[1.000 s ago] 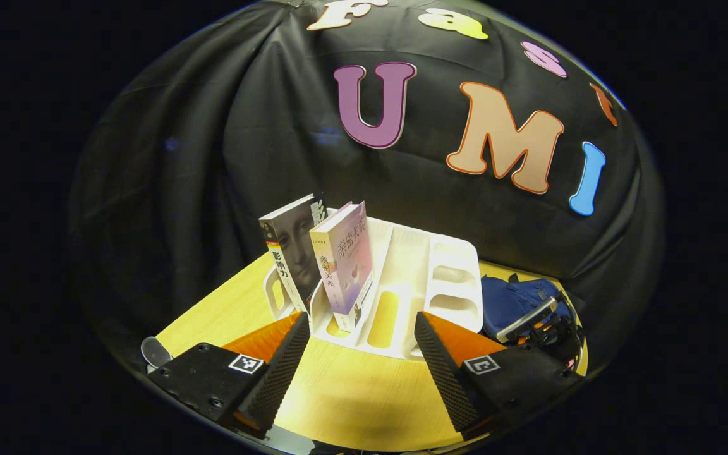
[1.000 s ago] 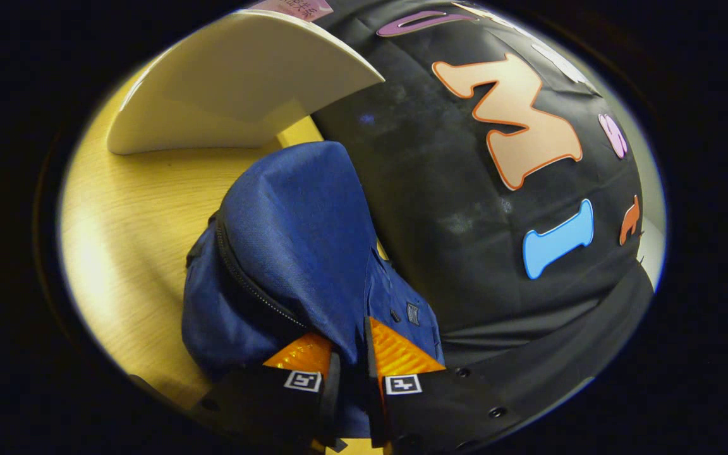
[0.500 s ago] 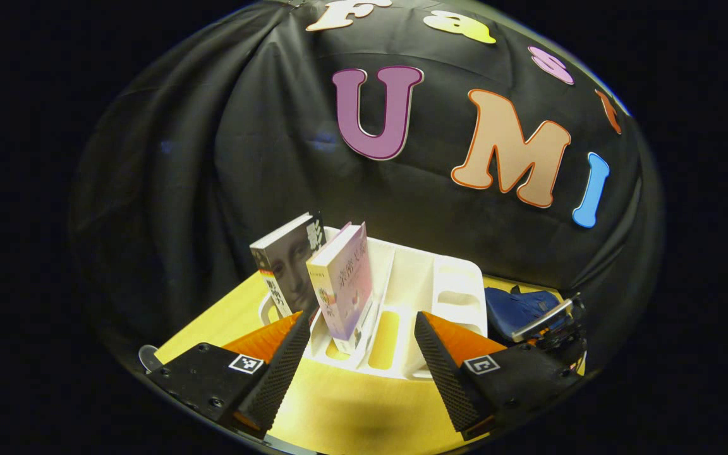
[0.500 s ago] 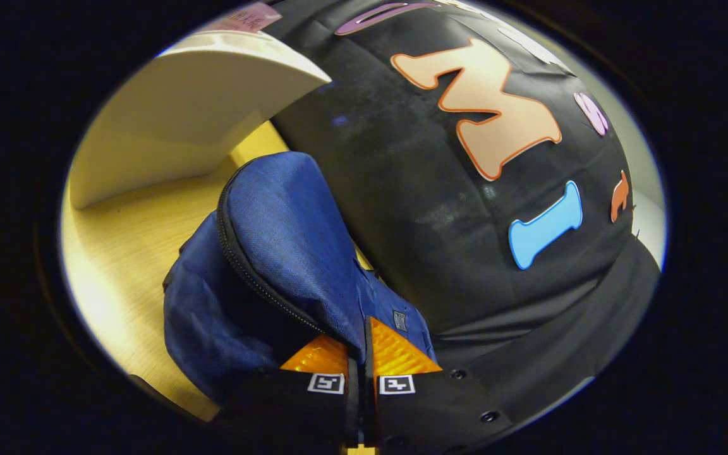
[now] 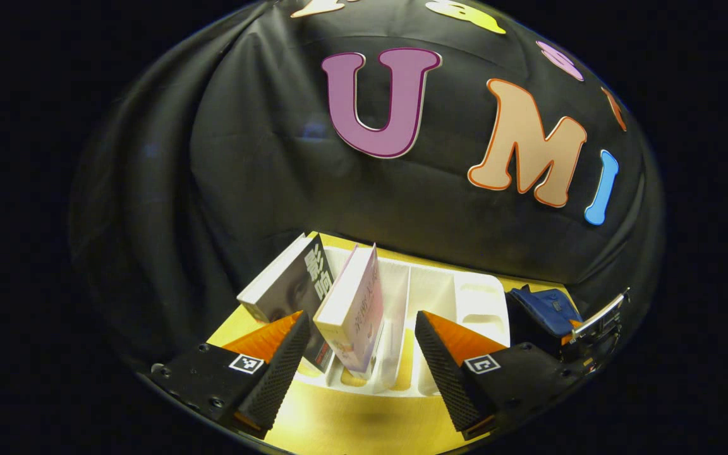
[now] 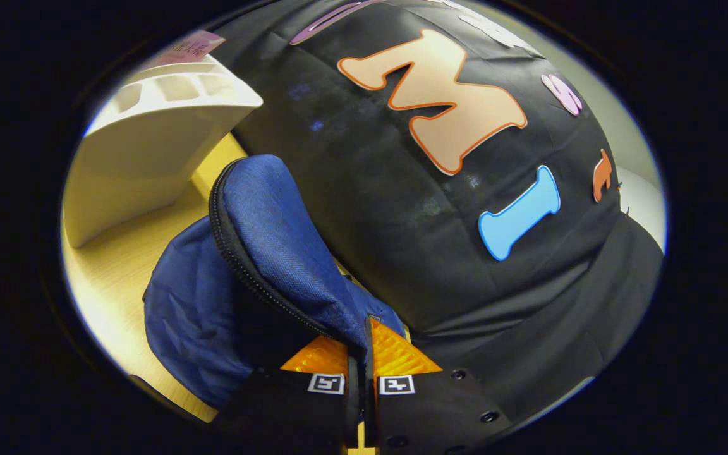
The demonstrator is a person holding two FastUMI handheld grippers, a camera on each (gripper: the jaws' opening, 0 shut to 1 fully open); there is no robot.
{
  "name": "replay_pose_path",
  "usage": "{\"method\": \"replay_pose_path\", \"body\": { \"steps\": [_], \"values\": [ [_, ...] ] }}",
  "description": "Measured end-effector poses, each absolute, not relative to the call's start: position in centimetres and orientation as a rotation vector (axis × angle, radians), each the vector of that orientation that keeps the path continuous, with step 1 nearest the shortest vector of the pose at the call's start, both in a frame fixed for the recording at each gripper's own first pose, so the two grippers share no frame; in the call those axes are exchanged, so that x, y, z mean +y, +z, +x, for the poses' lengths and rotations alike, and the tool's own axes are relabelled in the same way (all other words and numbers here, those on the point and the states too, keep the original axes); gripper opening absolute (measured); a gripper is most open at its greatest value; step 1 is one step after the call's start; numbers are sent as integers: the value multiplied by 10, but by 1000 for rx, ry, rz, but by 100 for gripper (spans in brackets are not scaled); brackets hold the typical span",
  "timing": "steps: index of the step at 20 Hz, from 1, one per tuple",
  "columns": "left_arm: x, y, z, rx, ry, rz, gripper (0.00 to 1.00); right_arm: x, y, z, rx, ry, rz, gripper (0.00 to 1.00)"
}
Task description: Open the schoolbag, grab two books from the bookshelf and put them into the schoolbag.
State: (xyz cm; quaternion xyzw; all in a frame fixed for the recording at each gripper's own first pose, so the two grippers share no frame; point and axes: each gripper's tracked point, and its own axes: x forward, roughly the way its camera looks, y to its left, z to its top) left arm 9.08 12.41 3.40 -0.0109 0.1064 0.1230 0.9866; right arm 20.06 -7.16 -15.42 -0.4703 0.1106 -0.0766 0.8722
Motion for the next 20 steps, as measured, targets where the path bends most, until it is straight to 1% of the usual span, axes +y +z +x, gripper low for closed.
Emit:
{"method": "replay_pose_path", "body": {
  "steps": [1,2,5,6,8,10,11,12,13,14,17,20],
  "values": [
    [130,38,96,229,242,-6,98,-73,-149,200,229,-169,-968,6],
    [135,42,103,247,237,11,98,-74,-145,200,226,-177,-953,3],
    [141,42,122,350,208,52,98,-77,-139,196,228,-192,-928,4],
    [141,38,129,391,191,61,98,-78,-138,195,229,-198,-921,6],
    [140,30,141,464,155,62,93,-76,-139,192,237,-200,-909,6],
    [144,18,149,551,148,43,93,-74,-139,184,239,-203,-904,6],
    [146,11,151,596,147,25,93,-73,-136,180,234,-205,-900,4],
    [147,5,155,641,141,8,93,-73,-135,176,231,-204,-892,4],
    [147,-1,156,683,134,-7,94,-72,-134,171,230,-204,-883,6],
    [148,-5,159,721,129,-18,93,-70,-134,167,231,-201,-875,4],
    [153,-22,162,835,144,-14,89,-67,-133,155,230,-194,-885,6],
    [137,-32,166,894,109,-39,85,-67,-133,146,229,-193,-879,6]
  ]
}}
